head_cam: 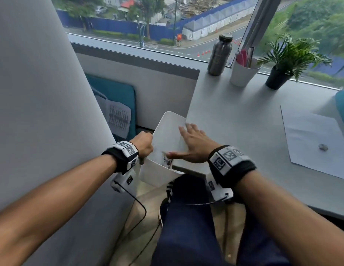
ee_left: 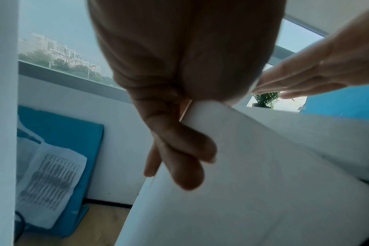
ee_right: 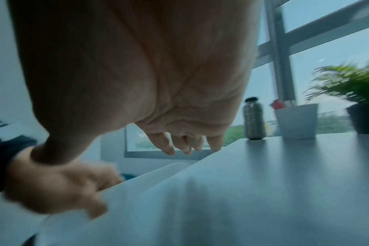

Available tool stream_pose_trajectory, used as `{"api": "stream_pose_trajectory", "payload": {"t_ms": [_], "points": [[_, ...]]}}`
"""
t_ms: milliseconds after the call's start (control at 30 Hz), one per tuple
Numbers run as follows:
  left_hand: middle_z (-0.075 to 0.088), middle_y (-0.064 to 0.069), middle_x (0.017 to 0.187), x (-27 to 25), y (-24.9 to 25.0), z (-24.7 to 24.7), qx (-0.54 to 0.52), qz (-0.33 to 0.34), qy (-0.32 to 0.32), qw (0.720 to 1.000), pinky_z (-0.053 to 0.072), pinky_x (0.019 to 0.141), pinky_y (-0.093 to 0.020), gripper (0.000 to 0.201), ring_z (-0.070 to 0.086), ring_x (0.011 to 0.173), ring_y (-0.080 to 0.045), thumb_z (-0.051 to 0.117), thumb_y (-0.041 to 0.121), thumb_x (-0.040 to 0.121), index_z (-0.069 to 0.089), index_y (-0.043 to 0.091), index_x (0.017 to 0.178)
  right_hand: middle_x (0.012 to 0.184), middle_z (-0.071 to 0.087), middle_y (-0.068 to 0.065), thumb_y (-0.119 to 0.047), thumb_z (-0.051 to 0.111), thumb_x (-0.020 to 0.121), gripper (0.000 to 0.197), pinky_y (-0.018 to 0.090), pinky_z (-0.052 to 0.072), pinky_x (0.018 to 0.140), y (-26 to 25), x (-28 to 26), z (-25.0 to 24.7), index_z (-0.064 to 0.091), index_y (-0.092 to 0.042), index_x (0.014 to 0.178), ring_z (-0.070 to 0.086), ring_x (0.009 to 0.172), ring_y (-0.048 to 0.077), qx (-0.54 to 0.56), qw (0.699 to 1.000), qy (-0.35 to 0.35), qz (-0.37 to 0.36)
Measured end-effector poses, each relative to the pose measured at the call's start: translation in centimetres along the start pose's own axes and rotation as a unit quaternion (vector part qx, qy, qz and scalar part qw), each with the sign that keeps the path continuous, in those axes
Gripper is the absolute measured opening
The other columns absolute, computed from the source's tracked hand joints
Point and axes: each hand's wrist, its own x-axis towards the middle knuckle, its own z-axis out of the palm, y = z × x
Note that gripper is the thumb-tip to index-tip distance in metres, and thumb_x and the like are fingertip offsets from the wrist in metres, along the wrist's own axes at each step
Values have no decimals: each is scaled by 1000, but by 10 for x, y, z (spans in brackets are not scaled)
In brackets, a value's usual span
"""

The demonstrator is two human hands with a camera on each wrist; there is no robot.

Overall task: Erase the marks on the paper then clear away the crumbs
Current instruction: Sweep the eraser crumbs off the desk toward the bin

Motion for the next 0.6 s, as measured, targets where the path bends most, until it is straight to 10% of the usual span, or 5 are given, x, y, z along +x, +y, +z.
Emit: {"api": "stream_pose_trajectory", "payload": {"t_ms": [267,600], "points": [[62,-26,117,46,-35,53,-22,-54,-23,998,51,82,-40,26,61,105,-42,44,7,88,60,-4,106,157,18,7,-60,87,50,126,39,26,117,84,-53,-25,16,-41,152,27,143,28,-18,989,-113,97],[63,-17,124,109,-80,142,-85,-171,-100,977,51,89,-41,31,60,111,-38,47,15,94,60,9,122,156,-27,-12,-57,84,60,126,32,12,119,104,-60,1,-17,-70,134,-14,146,11,-15,992,-98,81]]}}
